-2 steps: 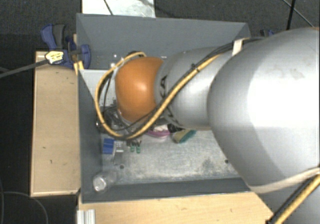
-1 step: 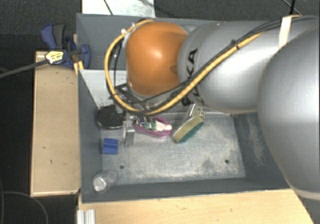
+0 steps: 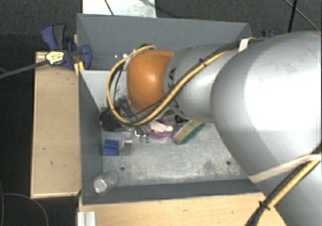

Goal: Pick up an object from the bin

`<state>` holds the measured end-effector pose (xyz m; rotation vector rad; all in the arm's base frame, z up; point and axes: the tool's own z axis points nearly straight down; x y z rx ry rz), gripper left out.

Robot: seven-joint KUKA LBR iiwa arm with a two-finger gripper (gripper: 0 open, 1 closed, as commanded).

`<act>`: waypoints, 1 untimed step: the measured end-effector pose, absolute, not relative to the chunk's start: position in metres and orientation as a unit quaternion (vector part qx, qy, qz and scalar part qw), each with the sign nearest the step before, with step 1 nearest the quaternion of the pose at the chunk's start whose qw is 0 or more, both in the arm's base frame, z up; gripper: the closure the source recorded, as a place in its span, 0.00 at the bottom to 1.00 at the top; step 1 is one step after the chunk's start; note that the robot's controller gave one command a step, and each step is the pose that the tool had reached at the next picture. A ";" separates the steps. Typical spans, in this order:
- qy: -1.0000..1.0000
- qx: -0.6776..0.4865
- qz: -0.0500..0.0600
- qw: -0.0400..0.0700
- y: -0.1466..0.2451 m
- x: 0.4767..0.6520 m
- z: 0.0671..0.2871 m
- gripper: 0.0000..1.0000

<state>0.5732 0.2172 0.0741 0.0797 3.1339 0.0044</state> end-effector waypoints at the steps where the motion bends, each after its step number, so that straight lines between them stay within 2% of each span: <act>1: 1.000 0.004 -0.003 0.005 0.240 0.552 0.075 0.00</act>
Offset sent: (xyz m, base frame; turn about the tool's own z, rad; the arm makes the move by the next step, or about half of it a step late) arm -0.0267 0.0280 -0.0041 -0.0465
